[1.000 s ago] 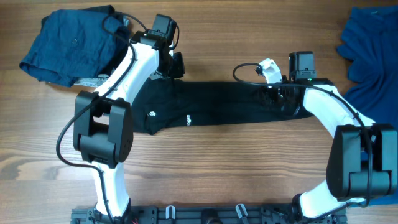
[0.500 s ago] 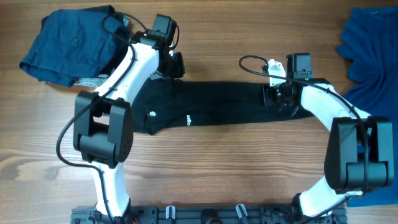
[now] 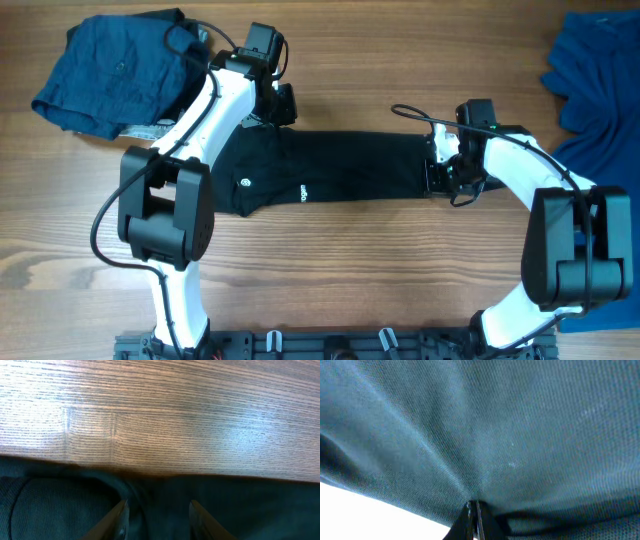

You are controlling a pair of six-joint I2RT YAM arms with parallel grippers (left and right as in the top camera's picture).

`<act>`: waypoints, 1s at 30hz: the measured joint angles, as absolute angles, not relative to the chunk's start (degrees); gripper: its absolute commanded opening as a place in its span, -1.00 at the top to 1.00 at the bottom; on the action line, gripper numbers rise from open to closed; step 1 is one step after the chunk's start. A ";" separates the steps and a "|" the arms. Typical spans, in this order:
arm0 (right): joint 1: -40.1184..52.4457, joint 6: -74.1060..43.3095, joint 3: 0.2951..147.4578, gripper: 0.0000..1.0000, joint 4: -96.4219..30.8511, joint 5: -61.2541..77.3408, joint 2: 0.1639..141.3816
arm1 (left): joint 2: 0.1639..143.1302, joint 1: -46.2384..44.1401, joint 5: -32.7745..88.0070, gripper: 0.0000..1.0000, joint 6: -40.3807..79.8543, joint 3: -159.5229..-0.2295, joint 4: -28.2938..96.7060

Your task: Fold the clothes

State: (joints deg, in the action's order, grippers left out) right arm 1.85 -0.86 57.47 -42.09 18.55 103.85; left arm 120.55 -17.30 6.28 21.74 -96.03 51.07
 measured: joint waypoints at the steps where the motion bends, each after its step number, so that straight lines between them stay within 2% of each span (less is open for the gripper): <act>1: 1.87 -1.61 57.47 0.91 -42.09 18.09 103.85 | 120.55 -17.30 6.28 0.23 21.74 -96.03 50.94; 6: 2.22 -3.33 58.65 0.91 -41.54 16.34 103.83 | 120.55 -17.30 6.26 0.22 21.74 -96.03 50.72; 14: 2.15 -3.95 69.14 0.91 -44.12 10.85 102.87 | 120.55 -17.30 6.28 0.21 21.74 -96.03 50.70; 23: 0.78 -6.24 66.61 0.91 -42.26 -2.42 102.74 | 120.55 -17.30 5.85 0.18 21.71 -96.03 50.68; 30: -2.48 -6.52 63.81 0.91 -36.58 -5.56 102.74 | 120.55 -17.30 5.43 0.17 21.71 -96.03 50.65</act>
State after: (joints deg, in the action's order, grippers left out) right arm -2.48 -6.52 63.81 -36.58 -5.56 102.74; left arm 120.55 -17.30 5.43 21.71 -96.03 50.65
